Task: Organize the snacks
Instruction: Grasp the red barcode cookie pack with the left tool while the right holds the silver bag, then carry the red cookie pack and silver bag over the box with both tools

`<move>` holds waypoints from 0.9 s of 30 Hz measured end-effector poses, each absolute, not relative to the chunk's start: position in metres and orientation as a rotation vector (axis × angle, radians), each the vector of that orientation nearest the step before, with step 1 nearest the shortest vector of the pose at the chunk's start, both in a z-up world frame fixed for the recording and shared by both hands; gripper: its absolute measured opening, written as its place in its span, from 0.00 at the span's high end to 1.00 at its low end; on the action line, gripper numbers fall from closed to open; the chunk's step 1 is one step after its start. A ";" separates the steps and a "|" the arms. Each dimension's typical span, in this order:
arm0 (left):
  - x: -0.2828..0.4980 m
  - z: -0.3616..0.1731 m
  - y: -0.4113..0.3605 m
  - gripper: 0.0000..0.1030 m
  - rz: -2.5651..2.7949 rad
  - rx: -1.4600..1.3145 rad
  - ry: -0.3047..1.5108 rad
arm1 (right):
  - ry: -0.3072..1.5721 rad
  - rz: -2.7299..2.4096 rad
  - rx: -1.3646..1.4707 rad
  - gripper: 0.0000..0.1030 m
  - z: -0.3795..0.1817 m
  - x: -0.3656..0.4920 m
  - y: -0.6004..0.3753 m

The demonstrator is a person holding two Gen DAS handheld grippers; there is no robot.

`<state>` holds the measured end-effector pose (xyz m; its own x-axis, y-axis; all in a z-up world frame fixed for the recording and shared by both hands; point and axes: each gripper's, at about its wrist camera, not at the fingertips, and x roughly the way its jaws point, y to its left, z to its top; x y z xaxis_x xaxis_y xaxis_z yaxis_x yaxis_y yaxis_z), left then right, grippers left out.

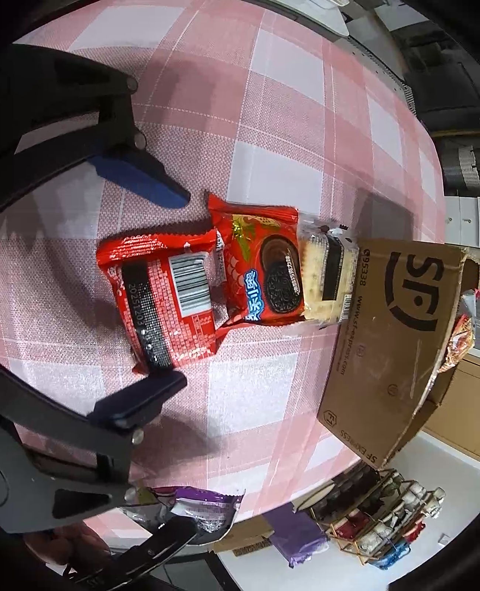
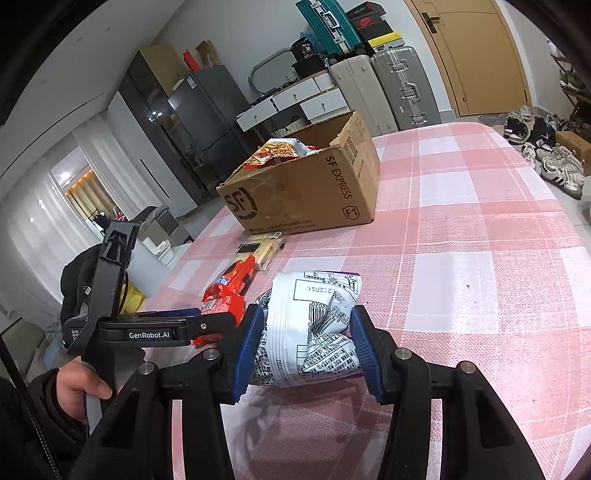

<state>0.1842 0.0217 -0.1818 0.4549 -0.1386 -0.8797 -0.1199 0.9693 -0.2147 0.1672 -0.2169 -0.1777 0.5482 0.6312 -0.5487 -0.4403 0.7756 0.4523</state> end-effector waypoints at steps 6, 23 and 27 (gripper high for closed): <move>0.176 -0.179 0.020 0.53 -0.105 -0.252 1.088 | 0.753 0.637 0.261 0.52 -0.173 0.163 -0.214; 0.146 -0.153 0.048 0.57 -0.140 -0.294 1.014 | 0.716 0.626 0.175 0.52 -0.141 0.128 -0.190; 0.135 -0.138 0.055 0.57 -0.153 -0.300 0.979 | 0.700 0.635 0.154 0.52 -0.131 0.120 -0.181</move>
<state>0.1354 0.0549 -0.1382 0.5512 -0.2617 -0.7923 -0.0068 0.9481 -0.3178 0.1200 -0.1809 -0.1312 0.5869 0.5920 -0.5524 -0.4920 0.8026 0.3374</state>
